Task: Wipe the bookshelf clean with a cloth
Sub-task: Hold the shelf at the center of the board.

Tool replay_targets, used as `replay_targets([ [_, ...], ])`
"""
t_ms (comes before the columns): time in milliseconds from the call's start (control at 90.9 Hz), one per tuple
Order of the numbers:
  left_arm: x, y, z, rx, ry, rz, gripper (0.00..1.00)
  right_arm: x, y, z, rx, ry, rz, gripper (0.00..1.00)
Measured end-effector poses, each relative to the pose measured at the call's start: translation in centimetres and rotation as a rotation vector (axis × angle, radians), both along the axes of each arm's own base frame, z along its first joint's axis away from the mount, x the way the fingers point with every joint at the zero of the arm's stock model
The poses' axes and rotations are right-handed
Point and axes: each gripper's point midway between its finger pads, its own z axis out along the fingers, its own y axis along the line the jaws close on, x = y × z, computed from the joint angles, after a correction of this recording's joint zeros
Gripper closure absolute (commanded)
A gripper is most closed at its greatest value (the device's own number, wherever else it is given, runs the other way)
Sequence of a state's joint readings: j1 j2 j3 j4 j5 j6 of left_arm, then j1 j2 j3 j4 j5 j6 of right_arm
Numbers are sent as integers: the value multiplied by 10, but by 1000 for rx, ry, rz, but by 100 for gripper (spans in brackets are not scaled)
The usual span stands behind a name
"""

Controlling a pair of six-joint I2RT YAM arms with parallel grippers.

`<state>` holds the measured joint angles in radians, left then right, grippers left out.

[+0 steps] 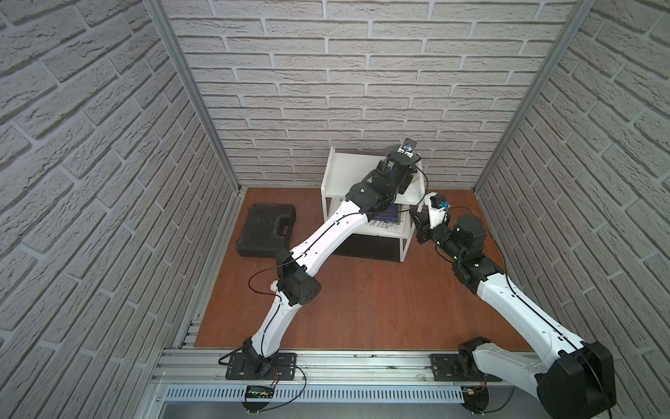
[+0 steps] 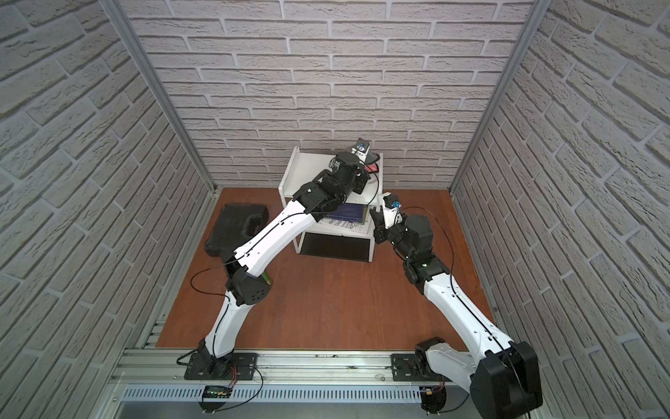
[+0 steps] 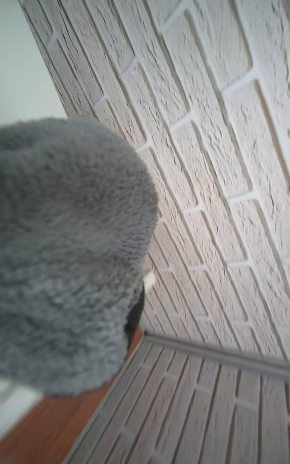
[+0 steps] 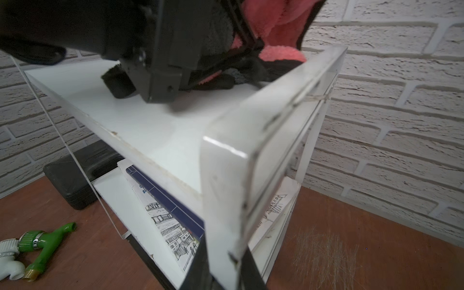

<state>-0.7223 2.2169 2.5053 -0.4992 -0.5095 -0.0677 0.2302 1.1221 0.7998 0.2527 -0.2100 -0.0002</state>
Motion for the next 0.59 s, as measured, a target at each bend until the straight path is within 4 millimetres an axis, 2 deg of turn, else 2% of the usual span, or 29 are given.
replay_targets([
  [88,18,62,0,52,-13,163,100,4,-2,0,-5,-2,18,97],
  [165,25,110,-1,84,-10,283,100,16,-10,0,-8,-7,8,97],
  [220,29,135,-1,98,-7,349,100,24,-13,3,-6,-14,13,97],
  [264,30,143,-1,103,-6,371,100,30,-17,2,-12,-17,13,97],
  [308,29,141,-2,105,-4,367,100,35,-20,2,-11,-19,8,97],
  [374,24,122,-1,100,0,318,100,39,-21,3,-6,-25,12,96],
  [506,3,55,0,66,24,109,100,36,-19,3,3,-25,34,97],
  [594,-15,23,0,50,42,-6,100,34,-19,3,8,-27,39,96],
])
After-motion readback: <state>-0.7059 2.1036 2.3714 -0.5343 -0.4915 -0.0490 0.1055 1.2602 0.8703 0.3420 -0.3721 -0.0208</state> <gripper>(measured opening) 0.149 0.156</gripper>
